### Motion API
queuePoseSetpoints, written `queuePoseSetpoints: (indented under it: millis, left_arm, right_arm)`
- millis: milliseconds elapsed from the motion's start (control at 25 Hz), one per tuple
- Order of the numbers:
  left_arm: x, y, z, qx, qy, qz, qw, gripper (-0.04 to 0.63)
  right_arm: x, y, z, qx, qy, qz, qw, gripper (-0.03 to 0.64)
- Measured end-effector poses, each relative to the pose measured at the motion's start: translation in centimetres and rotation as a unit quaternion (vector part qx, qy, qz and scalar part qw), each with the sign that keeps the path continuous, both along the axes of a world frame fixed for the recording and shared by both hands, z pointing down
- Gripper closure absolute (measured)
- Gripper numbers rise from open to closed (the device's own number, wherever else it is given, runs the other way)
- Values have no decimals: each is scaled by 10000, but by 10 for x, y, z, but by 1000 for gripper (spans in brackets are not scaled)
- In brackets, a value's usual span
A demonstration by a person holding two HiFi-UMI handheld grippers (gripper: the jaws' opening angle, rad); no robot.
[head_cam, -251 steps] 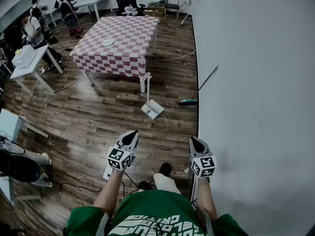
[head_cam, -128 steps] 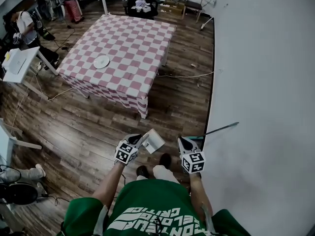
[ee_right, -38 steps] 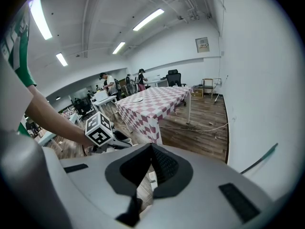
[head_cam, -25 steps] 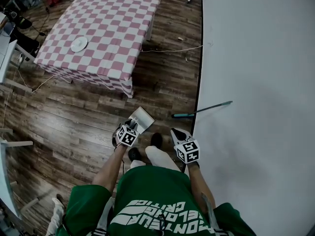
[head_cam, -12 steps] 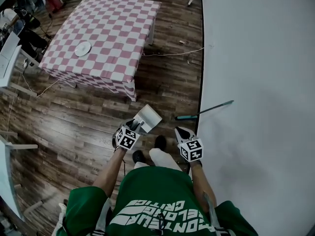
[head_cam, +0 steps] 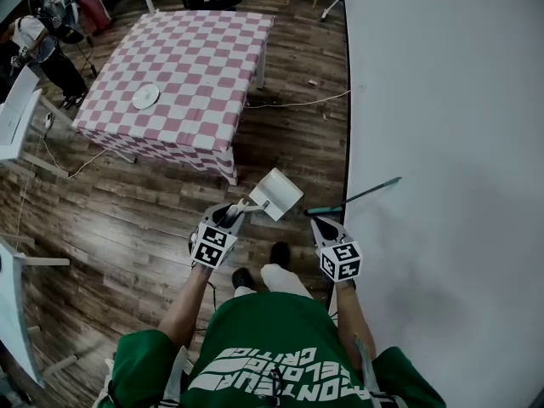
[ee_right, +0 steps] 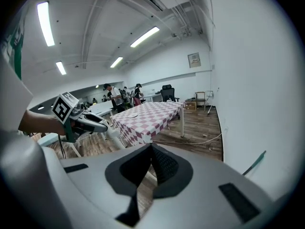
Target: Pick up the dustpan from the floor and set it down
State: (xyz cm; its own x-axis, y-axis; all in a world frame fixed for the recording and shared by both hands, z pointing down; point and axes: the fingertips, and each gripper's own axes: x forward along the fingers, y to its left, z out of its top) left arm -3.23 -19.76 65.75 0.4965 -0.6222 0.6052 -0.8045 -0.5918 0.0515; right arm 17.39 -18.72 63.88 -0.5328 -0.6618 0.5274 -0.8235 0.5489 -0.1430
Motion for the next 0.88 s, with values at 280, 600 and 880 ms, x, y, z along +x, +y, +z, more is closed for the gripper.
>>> queuePoseSetpoints:
  millis: [280,600,880]
  left_arm:
    - [1,-3,-76,497,345,-48,9982,472]
    - [1,-4,-131,1010,599,-65,9931,472]
    - [-4,-5,-152,1149,739,-154,9905,472]
  right_arm:
    - [12,-11,-36,374,-135,160,9991,609]
    - [21,-13,-56,605,-153,270,9977,609]
    - [24,-8,-66,696,-155,335,9969,609]
